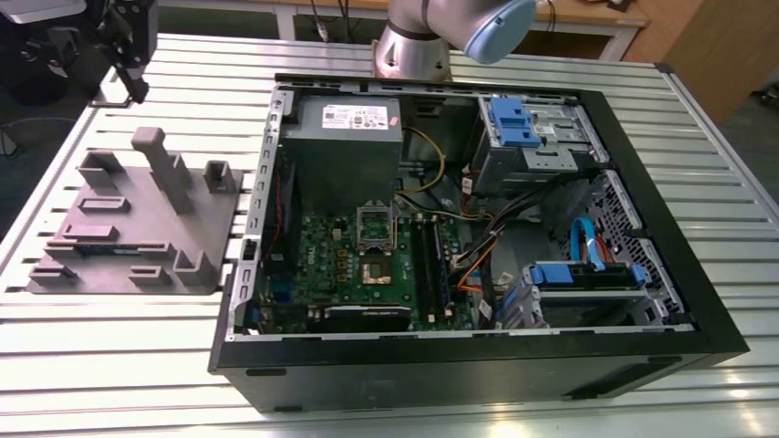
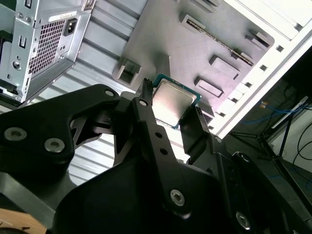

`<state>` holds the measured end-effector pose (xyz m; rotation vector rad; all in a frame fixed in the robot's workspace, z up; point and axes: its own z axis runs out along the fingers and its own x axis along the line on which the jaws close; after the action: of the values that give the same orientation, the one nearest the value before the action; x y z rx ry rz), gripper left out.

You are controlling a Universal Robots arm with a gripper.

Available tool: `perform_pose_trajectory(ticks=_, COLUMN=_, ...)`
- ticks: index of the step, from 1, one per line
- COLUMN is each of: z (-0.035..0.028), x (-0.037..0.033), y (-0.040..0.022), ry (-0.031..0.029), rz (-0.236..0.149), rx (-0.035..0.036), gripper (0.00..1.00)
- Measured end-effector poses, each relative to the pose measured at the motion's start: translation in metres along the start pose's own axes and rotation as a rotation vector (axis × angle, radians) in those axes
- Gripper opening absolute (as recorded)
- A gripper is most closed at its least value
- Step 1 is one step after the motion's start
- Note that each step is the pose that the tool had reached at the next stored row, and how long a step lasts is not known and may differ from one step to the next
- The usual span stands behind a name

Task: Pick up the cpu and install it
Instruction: 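Pick up the cpu and move it towards the insertion slot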

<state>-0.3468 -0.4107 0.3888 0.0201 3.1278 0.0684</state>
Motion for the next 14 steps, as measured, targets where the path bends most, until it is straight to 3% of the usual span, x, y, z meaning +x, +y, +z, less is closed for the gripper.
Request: perform_pose_trajectory(ticks=14, z=0.0001, x=-0.0071, y=0.0001, ry=0.0, rz=0.0, rx=0.0, gripper=0.47)
